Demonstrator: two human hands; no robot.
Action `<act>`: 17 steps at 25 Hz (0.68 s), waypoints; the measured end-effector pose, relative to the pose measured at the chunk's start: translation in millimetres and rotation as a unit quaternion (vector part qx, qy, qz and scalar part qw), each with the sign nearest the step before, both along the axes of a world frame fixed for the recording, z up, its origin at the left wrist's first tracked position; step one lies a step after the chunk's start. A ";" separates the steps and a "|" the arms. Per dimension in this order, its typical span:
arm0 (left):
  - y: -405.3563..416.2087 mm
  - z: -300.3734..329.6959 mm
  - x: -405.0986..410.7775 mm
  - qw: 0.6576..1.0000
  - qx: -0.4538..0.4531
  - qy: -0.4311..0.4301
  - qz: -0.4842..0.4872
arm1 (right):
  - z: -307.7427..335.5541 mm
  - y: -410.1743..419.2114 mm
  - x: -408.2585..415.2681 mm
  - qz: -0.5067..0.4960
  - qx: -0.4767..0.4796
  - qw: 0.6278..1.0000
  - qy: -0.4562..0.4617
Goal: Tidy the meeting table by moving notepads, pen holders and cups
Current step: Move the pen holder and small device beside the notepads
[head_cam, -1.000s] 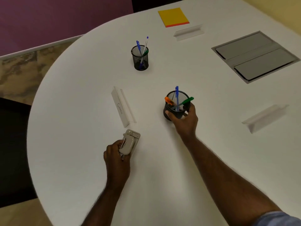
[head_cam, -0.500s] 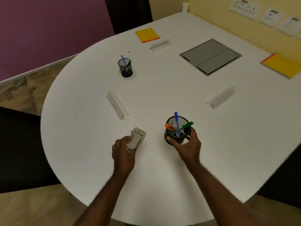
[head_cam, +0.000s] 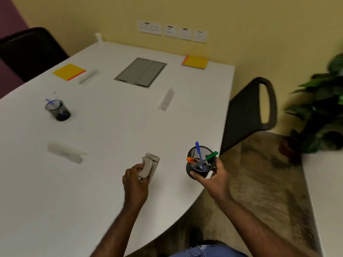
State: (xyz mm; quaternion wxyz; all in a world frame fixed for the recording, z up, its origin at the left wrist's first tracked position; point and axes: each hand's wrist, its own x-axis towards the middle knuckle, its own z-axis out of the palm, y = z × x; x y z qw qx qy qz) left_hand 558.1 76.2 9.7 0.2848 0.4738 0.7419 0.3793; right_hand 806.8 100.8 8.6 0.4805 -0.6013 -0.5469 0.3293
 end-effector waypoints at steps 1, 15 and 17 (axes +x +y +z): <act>2.8 0.3 13.2 1.000 -0.004 -0.009 -0.025 | 0.8 -9.1 15.7 -0.026 -0.004 1.000 0.009; 25.5 -2.1 279.4 0.968 -0.023 0.010 -0.248 | -8.3 -72.7 254.3 -0.245 -0.033 0.969 -0.010; 27.2 -1.1 323.5 0.966 -0.004 0.011 -0.258 | -9.9 -68.4 294.6 -0.253 -0.038 0.967 -0.009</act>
